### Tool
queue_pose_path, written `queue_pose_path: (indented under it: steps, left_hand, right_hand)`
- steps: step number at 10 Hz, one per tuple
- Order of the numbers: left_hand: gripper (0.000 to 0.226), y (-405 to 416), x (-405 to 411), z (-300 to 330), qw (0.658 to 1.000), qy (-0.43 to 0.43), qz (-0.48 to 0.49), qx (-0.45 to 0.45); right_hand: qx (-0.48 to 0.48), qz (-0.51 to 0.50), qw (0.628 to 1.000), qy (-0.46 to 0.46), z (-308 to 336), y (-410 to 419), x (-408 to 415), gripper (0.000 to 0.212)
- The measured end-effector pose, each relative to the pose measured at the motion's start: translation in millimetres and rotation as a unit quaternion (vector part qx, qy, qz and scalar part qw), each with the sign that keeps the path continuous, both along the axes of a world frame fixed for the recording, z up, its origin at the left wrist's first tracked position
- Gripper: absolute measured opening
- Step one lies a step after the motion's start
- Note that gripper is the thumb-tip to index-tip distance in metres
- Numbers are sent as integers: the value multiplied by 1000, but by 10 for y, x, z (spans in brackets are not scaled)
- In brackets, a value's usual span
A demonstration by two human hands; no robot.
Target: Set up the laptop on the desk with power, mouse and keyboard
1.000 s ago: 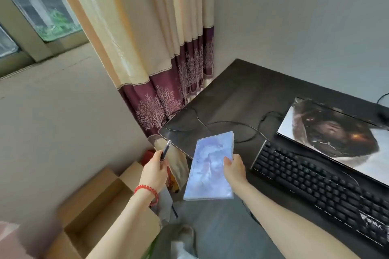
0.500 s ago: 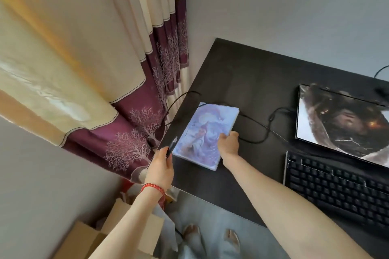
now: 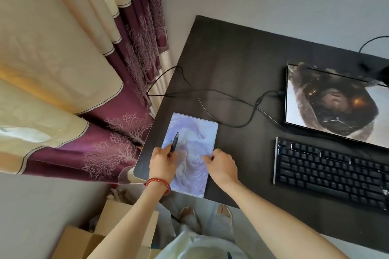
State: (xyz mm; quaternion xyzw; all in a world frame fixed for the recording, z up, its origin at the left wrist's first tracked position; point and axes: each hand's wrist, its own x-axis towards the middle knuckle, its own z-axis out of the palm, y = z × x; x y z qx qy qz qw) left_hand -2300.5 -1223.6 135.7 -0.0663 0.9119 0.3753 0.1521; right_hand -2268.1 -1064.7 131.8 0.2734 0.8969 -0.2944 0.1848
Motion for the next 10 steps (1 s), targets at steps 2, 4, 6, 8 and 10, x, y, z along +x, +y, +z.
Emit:
queue_pose_path:
  steps: [2,4,6,8,10]
  left_hand:
    - [21,247,-2,76,993,-69,9,99]
    - [26,551,60,97,989,-53,-19,138]
    - [42,485,120,-42,990,48,-85,-101]
    - [64,209,162,-294,950,-2,-207,-235]
    - [66,203,146,-360,947,12,-213,-240]
  right_hand:
    - [-258,-74,960,77,165,230,-94,19]
    - [-317,-110,937,99,237,370,-226,7]
    - [-303,-161,938,45,97,548,-284,6]
    - [-241,-144,960,-8,25,593,-365,22]
    - [-280,-150,948,-11,139,515,-326,29]
